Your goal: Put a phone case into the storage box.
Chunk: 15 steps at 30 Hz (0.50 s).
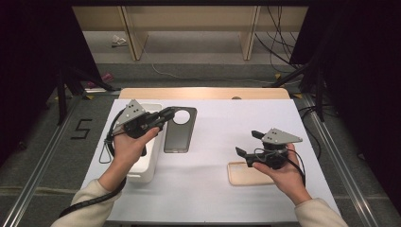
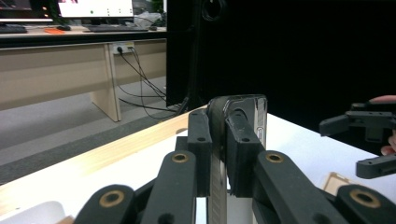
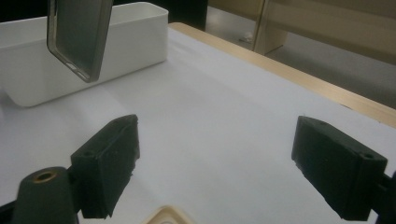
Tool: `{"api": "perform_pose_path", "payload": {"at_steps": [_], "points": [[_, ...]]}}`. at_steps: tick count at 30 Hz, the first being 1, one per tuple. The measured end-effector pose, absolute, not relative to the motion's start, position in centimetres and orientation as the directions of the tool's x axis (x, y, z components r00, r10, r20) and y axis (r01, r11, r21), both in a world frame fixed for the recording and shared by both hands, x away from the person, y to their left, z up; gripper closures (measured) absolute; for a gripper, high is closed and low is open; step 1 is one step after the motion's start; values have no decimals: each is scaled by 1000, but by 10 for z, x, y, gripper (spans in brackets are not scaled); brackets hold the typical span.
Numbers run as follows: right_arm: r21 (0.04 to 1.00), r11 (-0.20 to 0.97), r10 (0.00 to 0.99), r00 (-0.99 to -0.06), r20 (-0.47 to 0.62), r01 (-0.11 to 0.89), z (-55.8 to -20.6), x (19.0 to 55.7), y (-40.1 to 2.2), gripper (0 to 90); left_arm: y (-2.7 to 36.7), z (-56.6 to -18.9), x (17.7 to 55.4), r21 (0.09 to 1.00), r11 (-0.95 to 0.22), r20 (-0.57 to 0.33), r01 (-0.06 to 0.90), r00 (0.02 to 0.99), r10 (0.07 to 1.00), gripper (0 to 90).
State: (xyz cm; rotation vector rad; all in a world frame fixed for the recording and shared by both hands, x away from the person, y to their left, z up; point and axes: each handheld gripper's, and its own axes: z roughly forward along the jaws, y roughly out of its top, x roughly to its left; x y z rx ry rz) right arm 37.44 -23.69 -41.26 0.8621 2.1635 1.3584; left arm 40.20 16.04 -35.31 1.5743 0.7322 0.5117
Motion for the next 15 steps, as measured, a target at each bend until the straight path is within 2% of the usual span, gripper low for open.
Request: {"api": "perform_pose_path", "payload": {"at_steps": [15], "points": [[908,308,720,-693,-28,283,-414,372,-244,160,179,-346,407,989,-16,-89,146,681,727,815]]}}
